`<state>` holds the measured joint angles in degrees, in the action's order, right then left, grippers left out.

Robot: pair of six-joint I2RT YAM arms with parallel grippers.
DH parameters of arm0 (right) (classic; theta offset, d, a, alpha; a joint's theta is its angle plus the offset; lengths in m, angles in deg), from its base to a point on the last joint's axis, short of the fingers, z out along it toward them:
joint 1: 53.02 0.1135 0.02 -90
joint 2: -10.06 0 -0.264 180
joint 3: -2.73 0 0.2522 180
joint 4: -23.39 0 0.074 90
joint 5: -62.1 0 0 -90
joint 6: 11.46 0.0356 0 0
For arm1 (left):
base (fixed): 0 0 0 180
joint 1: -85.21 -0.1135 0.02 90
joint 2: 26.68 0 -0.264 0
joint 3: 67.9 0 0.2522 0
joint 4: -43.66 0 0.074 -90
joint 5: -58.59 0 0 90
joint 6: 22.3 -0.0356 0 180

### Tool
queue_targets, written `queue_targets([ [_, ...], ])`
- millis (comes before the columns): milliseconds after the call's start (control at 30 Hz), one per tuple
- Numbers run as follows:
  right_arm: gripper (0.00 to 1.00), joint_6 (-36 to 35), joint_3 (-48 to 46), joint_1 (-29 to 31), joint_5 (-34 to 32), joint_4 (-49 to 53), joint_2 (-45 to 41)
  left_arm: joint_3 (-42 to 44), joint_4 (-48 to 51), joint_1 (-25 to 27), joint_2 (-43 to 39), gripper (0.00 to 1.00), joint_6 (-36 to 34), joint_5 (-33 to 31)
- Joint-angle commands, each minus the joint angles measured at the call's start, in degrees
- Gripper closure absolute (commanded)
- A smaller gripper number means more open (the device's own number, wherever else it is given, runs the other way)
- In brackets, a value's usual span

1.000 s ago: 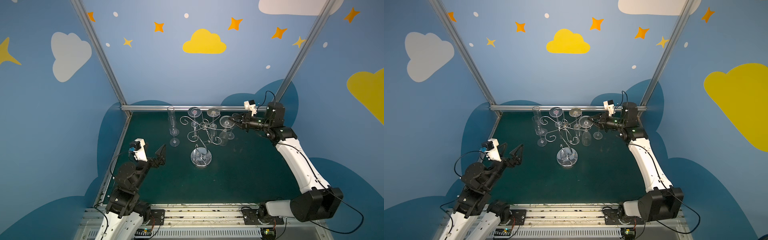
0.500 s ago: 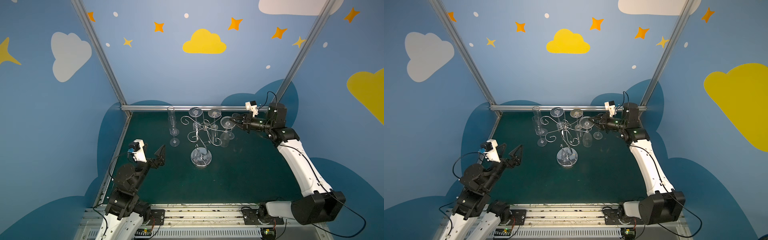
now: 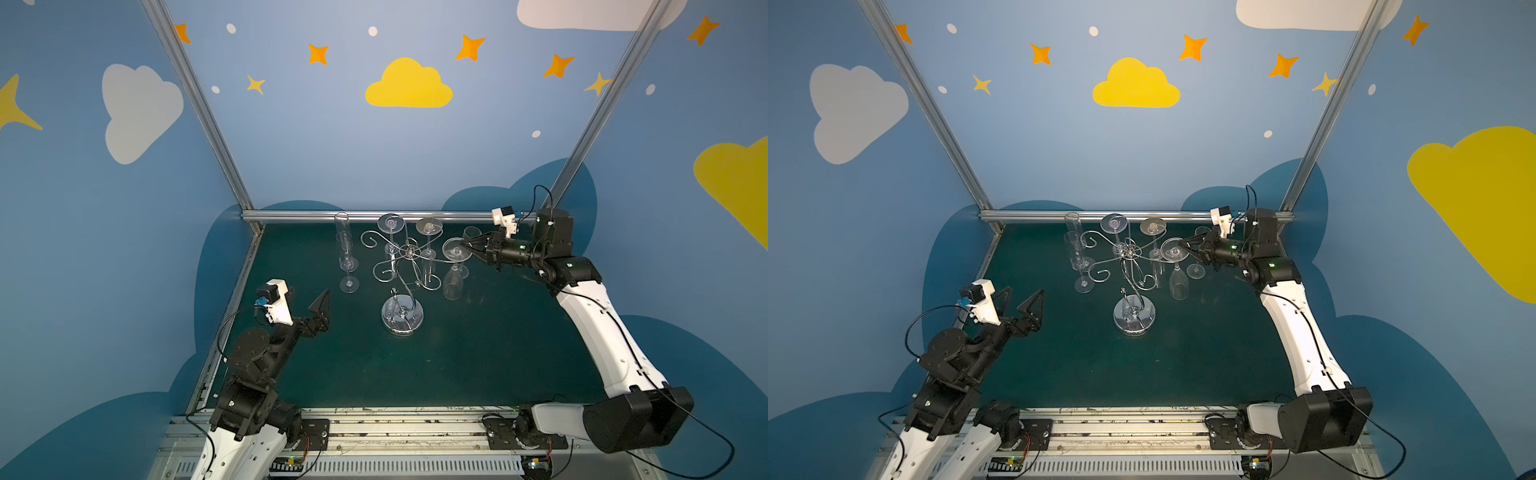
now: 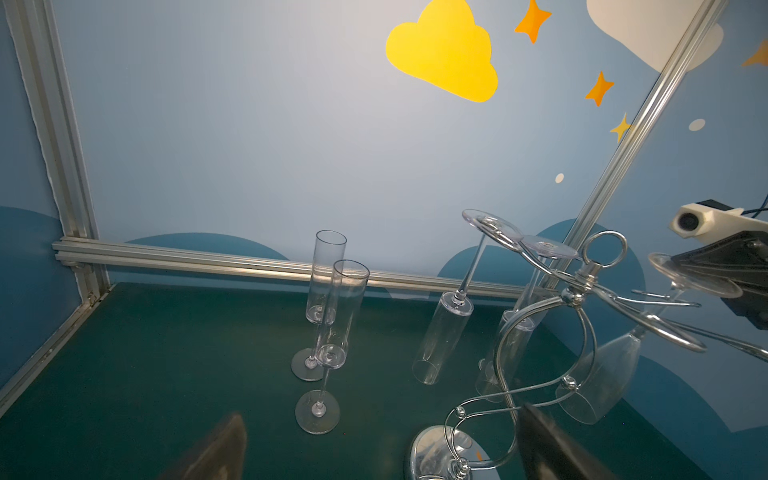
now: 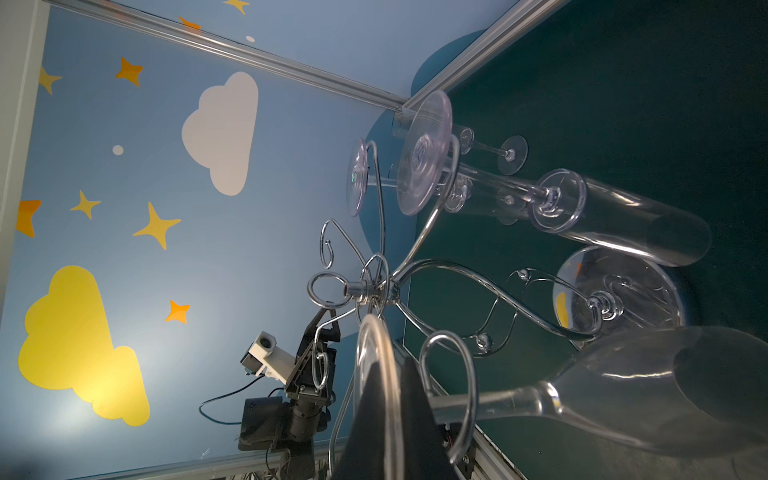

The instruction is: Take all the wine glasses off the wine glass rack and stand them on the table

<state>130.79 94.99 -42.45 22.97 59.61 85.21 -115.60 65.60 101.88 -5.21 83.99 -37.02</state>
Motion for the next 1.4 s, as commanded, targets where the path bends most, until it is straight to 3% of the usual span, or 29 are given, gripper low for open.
queue_targets([
  [0, 1.0, 1.77, -0.31, 0.78, 1.15, -3.33, -3.03, 0.36, 0.42, 0.03, -0.55, 0.01, -0.08, -0.47],
  [500, 1.0, 3.14, 3.42, 7.59, -1.03, -5.02, 1.02, 1.32, 0.87, 0.03, -1.62, 0.01, 0.29, -0.87],
  [967, 1.0, 1.04, 8.01, 6.49, -6.11, -4.09, 7.84, 2.1, 2.1, 0.03, -4.38, 0.01, 0.31, -2.29],
  [1367, 1.0, -1.07, 6.76, 2.41, -8.49, -2.37, 6.94, 1.9, 3.51, 0.03, -5.48, 0.01, 0.04, -2.99],
])
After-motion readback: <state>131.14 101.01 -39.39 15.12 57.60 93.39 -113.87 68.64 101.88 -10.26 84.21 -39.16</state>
